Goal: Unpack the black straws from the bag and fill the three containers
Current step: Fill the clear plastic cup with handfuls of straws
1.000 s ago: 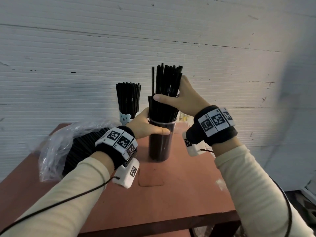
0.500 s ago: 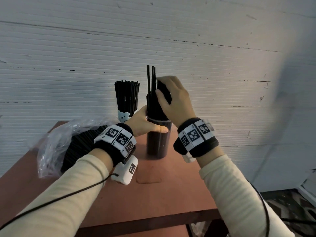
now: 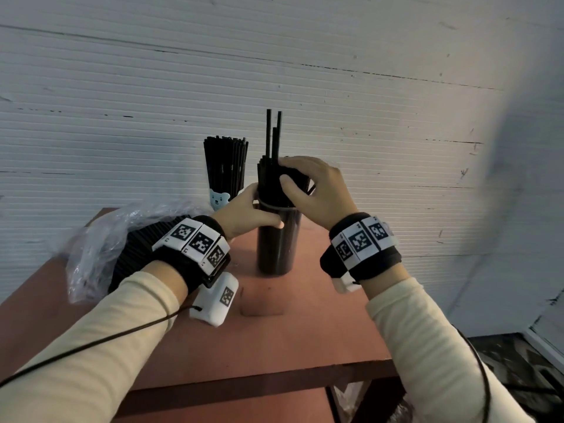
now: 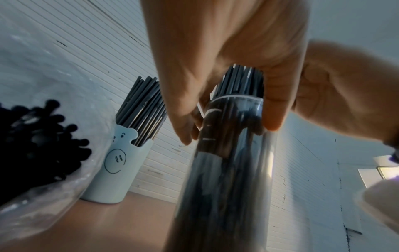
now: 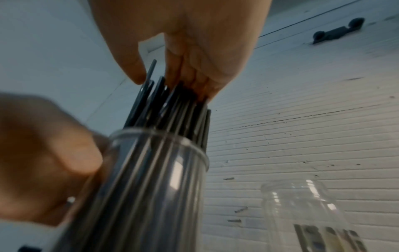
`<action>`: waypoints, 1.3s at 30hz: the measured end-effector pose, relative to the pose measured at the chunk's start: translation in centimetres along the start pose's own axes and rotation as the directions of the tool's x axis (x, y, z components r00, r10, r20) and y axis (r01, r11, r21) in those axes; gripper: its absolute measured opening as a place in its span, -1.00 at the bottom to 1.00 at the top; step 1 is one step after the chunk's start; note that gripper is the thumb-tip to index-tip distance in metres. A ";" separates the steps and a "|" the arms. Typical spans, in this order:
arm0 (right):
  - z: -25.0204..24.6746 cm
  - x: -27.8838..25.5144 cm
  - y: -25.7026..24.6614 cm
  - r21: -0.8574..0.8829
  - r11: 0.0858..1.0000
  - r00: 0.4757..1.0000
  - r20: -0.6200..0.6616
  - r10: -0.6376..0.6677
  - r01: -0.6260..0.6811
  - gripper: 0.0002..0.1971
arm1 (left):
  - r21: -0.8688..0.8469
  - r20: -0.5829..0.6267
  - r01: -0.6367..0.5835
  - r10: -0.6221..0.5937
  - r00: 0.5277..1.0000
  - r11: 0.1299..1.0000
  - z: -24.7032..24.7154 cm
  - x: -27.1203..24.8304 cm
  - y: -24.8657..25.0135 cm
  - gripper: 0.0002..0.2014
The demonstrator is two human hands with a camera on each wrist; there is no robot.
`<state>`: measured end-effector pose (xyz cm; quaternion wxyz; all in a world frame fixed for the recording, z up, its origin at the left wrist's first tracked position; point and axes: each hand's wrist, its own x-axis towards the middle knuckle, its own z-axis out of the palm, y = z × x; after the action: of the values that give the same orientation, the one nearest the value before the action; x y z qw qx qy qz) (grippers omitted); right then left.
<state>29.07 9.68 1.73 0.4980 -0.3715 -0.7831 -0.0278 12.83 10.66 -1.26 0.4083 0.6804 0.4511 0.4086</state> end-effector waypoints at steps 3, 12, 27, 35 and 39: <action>-1.0 1.3 -1.1 0.098 0.992 0.996 0.047 0.079 -0.083 -0.52 | 0.037 -0.030 0.037 -0.036 0.999 0.999 -0.7 -0.4 -0.2 -0.21; 0.0 3.8 -2.9 0.016 0.984 0.983 -0.054 -0.176 0.177 -0.69 | 0.132 -0.118 0.040 -0.025 0.993 0.990 -0.5 -0.9 -0.4 -0.05; 1.5 0.4 -2.5 -0.286 0.943 0.982 0.130 -0.141 0.173 -0.63 | 0.094 0.000 0.038 -0.038 0.999 0.995 -0.3 -1.7 -0.3 0.03; 3.1 0.9 -6.2 0.001 0.984 0.984 -0.013 -0.178 0.178 -0.73 | 0.284 -0.311 0.010 0.082 0.947 0.959 -5.6 -5.7 0.1 -0.51; 6.4 0.3 -8.4 0.165 0.986 0.964 0.262 -0.052 0.008 -0.86 | 0.379 -0.450 -0.008 0.192 0.872 0.925 -9.8 -9.4 -0.1 -0.65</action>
<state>19.04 6.43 1.51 0.4168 -0.3181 -0.8479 0.0788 1.34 3.64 0.11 0.1280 0.6445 0.5696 0.4938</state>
